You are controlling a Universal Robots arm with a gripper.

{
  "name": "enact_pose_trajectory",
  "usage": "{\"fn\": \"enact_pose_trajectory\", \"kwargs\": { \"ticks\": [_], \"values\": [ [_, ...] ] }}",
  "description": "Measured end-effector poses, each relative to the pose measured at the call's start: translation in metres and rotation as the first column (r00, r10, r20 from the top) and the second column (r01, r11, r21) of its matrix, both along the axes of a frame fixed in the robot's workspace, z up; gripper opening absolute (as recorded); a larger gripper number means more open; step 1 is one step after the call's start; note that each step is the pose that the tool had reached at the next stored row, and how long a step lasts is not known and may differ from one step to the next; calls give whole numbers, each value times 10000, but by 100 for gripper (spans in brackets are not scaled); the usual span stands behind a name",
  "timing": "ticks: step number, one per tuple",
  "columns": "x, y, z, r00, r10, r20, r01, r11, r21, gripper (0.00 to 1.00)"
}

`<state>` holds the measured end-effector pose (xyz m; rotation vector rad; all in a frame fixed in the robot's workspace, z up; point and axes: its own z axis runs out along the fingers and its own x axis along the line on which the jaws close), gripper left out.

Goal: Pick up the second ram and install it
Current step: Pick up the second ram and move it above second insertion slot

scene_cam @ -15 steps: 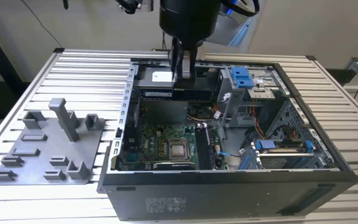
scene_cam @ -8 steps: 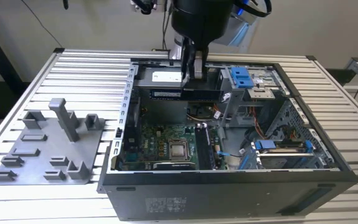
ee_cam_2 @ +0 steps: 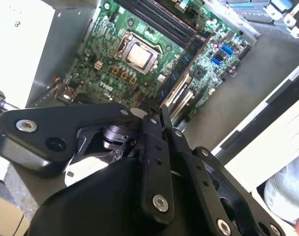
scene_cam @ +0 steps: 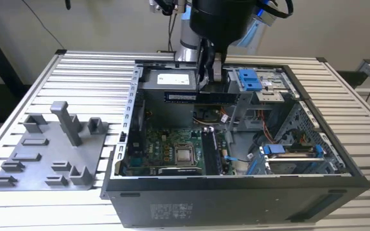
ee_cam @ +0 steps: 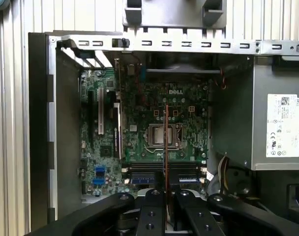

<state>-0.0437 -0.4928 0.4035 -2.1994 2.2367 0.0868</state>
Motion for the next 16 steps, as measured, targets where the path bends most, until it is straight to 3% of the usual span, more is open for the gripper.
{"fn": "enact_pose_trajectory", "kwargs": {
  "ticks": [16],
  "values": [
    [333,0,0,10000,10,0,-10,10000,0,14]
  ]
}}
